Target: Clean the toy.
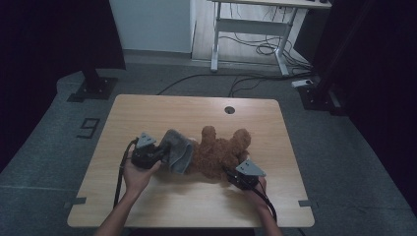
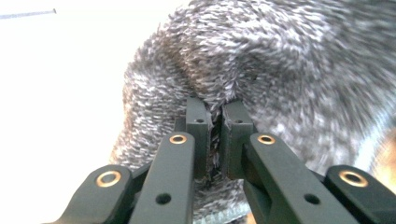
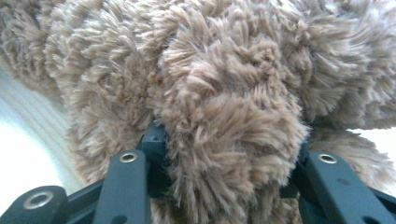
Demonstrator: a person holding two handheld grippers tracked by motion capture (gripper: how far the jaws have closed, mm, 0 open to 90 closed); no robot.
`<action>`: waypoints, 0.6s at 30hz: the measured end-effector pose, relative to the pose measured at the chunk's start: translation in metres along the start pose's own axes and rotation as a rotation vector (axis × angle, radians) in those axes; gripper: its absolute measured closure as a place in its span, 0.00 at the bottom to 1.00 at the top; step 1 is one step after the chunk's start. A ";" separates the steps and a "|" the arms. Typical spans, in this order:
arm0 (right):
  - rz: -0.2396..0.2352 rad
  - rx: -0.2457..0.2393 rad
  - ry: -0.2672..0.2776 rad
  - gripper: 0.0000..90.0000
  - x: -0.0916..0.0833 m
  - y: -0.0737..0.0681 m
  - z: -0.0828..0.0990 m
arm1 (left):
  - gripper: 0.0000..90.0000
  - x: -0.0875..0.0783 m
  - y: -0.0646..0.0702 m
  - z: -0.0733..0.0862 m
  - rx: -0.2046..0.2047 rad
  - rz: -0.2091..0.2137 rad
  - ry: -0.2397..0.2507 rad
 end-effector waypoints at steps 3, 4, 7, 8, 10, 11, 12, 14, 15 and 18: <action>0.003 -0.001 0.001 0.58 0.002 0.001 -0.001 | 0.92 0.015 0.016 -0.017 0.032 0.019 0.009; 0.001 -0.001 0.002 0.58 0.003 0.001 -0.001 | 0.92 0.022 0.021 -0.020 0.039 0.023 0.004; -0.007 -0.004 0.003 0.58 0.003 0.001 -0.001 | 0.92 0.044 0.030 -0.021 0.040 0.031 -0.037; -0.009 -0.008 0.002 0.58 0.002 0.001 -0.001 | 0.92 0.050 0.031 -0.019 0.040 0.033 -0.053; -0.016 -0.014 0.001 0.58 0.001 0.001 -0.001 | 0.93 0.063 0.033 -0.008 0.021 0.042 -0.089; -0.019 -0.013 0.002 0.58 0.001 0.001 -0.001 | 0.93 0.064 0.032 -0.006 0.022 0.046 -0.091; -0.020 -0.013 0.001 0.58 0.001 0.001 -0.001 | 0.93 0.064 0.032 -0.001 0.018 0.056 -0.087; -0.028 -0.012 0.000 0.57 0.001 0.000 -0.001 | 0.93 0.063 0.031 0.006 0.006 0.077 -0.086; -0.034 -0.012 -0.001 0.56 0.000 0.000 -0.001 | 0.94 0.061 0.031 0.008 0.001 0.085 -0.084; -0.045 -0.011 -0.009 0.52 -0.002 -0.001 -0.001 | 0.94 0.056 0.033 0.015 -0.004 0.098 -0.071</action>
Point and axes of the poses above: each handheld gripper's, and its own axes: x roughly forward along the jaws, z roughly out of its underside, y roughly to its right, the point moved 7 cm from there along x, roughly forward along the jaws, and after that the axes turned 8 degrees about y, right-handed, at the moved point
